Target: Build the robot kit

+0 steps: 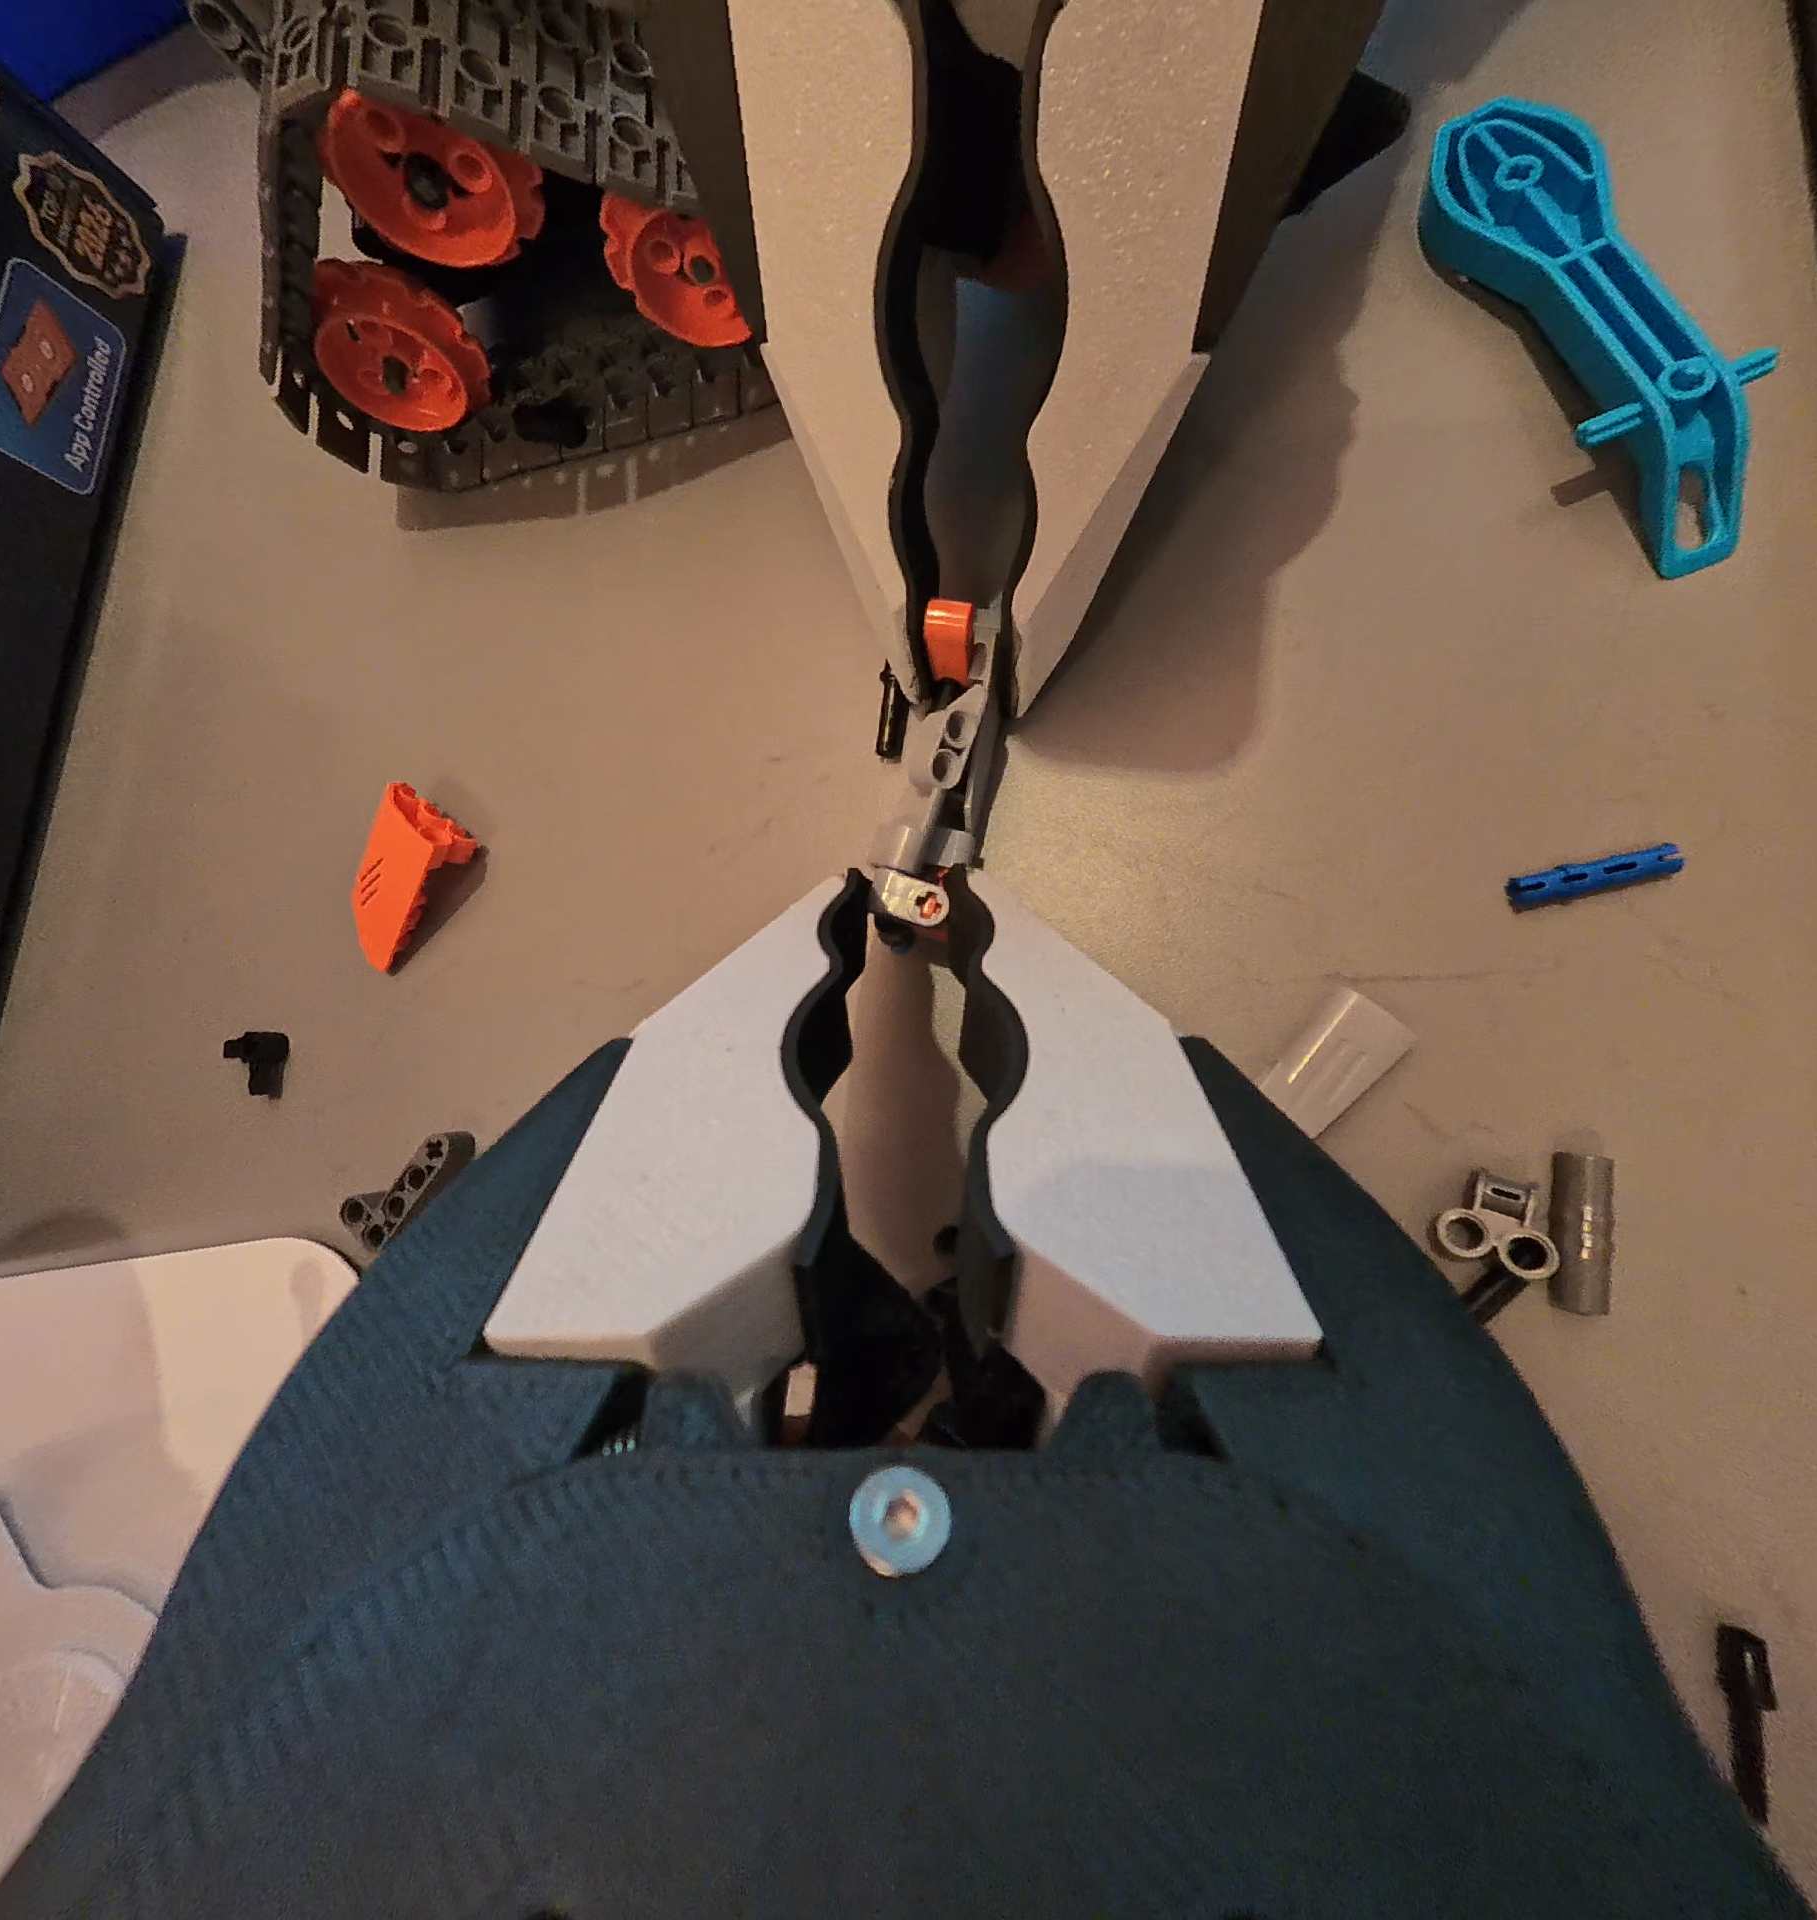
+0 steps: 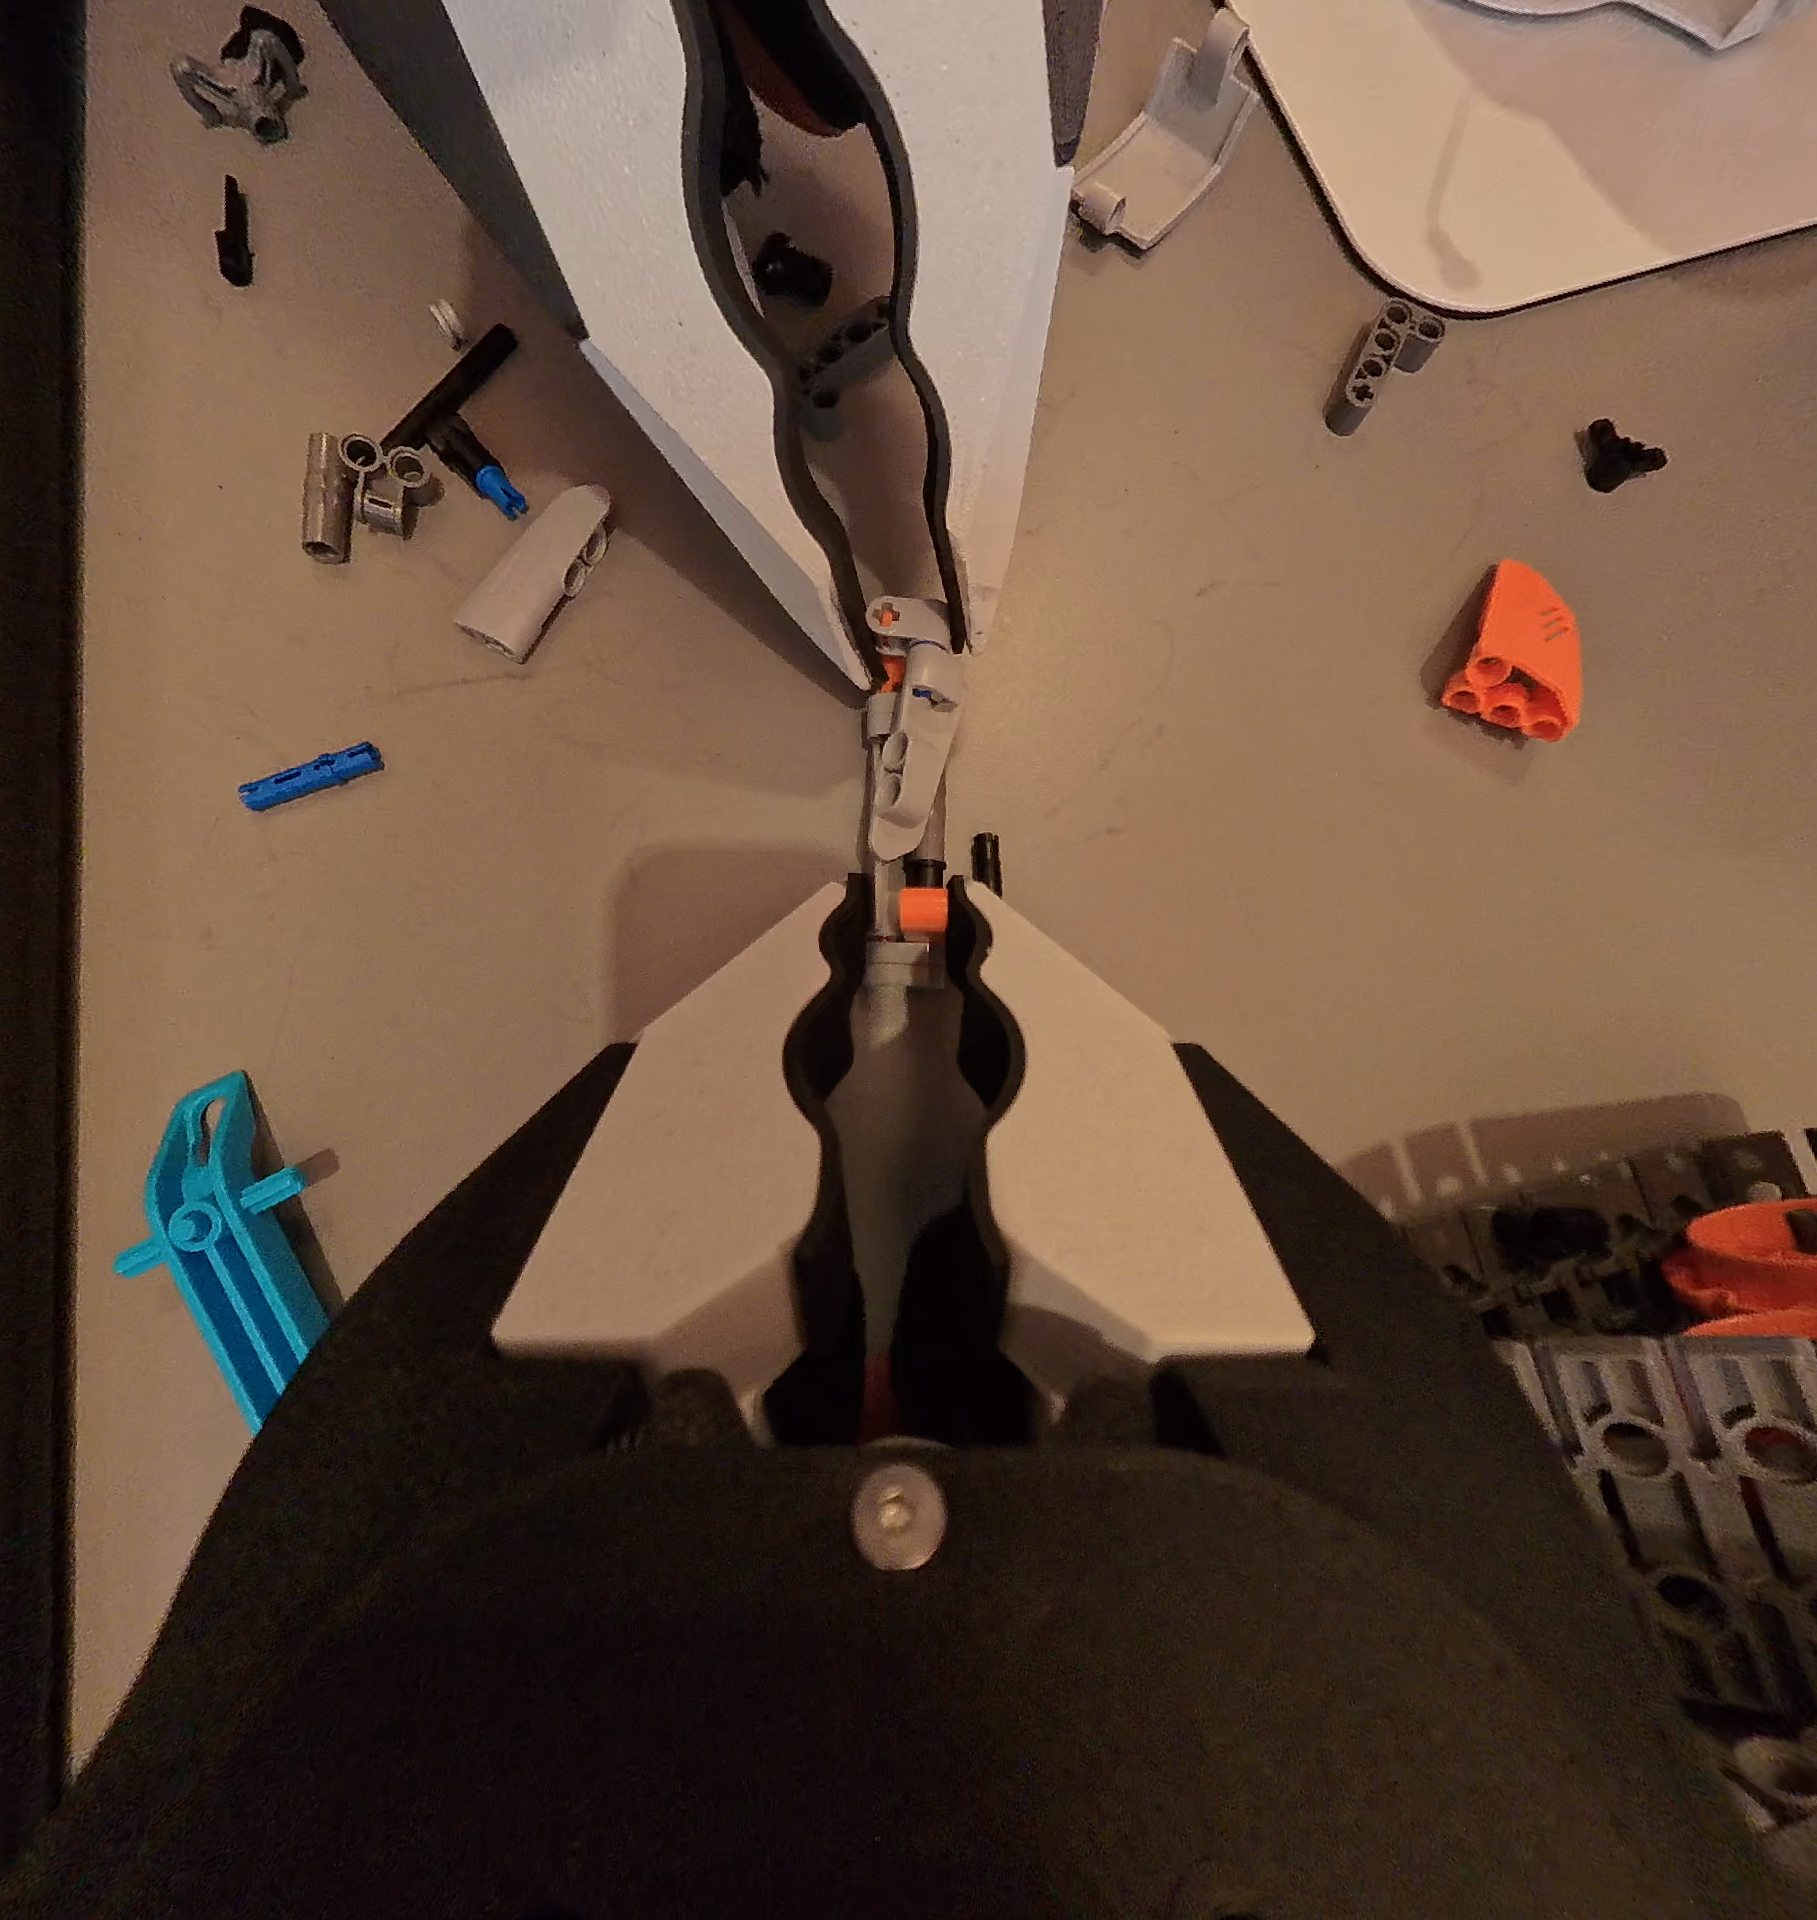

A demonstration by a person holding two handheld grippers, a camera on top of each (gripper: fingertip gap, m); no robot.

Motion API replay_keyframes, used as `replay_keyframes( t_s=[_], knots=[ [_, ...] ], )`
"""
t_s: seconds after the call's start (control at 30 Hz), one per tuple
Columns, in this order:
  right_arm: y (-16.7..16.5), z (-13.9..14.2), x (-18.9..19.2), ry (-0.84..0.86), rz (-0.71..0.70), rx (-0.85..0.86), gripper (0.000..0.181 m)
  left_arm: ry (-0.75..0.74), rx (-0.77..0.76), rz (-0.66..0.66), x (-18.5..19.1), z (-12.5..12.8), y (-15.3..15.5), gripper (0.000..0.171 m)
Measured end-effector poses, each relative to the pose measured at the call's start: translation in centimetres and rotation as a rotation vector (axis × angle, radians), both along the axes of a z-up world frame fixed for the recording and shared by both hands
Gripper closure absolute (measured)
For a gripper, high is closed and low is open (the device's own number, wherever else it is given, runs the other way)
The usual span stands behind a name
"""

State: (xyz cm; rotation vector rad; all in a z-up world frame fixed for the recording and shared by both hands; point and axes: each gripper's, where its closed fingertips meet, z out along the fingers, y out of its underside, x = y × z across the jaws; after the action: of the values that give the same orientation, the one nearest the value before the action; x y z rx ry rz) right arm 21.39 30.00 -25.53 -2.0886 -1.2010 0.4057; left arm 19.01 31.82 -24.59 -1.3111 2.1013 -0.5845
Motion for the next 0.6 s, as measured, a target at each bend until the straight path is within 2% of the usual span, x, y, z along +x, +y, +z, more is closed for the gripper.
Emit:
replay_keyframes(
  t_s=[0.3,0.6],
  knots=[
    [0.1,0.0,-0.1,0.007,-0.002,0.002,0.169,-0.013,0.022,0.056,-0.1,0.0,0.3,0.157],
    [0.0,0.0,-0.2,0.007,0.006,0.013,0.169,0.059,0.044,-0.003,-0.9,-0.1,0.1,0.143]
  ],
)
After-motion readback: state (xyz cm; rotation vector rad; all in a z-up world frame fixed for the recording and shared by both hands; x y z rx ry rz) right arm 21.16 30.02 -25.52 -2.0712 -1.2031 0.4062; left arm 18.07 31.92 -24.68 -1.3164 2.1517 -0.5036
